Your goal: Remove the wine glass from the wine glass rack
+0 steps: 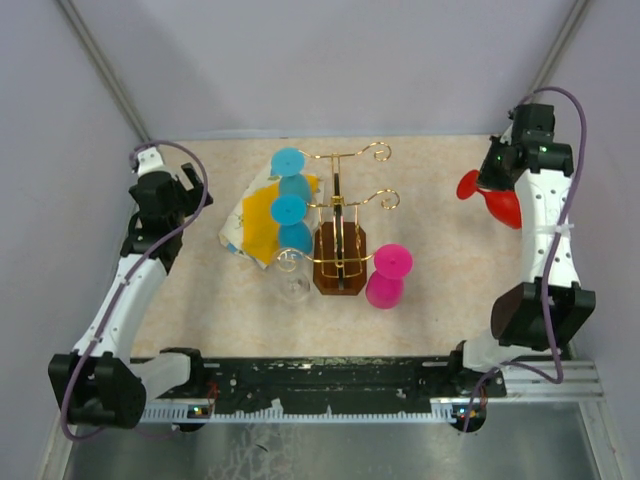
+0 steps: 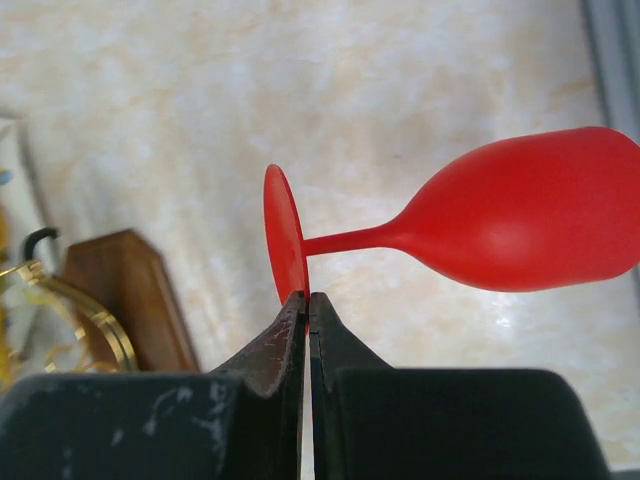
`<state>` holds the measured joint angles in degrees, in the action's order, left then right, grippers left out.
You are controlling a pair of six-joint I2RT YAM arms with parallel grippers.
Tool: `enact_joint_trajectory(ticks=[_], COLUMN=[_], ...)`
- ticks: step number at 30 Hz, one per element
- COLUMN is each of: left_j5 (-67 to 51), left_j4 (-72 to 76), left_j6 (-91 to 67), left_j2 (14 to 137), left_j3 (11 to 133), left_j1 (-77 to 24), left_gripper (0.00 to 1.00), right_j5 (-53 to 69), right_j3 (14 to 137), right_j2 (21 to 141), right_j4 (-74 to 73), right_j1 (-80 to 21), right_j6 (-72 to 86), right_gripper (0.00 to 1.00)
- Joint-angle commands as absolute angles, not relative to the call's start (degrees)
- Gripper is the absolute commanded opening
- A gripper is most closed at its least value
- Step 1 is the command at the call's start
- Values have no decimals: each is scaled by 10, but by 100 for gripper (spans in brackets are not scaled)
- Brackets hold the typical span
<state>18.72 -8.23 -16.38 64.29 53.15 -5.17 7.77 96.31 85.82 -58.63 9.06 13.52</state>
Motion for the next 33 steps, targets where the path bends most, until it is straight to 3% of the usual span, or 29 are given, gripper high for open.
enact_joint_trajectory(ticks=[1,19,33], left_j5=[172,157,141], left_j4=[-82,-100,-109], left_j6=[-177,-179,-196], left_j2=[620,600,593], left_j3=[522,504,483], left_j1=[-55,-54,-54], left_gripper=[100,100,100], right_j5=[-135,-534,-653], right_j3=[1022,1195,1238], right_j2=[897,1184,1327], right_j4=[-611,-670,-665], right_j1=[51,-43,-65], right_j6=[109,128,117], right_gripper=[0,0,0])
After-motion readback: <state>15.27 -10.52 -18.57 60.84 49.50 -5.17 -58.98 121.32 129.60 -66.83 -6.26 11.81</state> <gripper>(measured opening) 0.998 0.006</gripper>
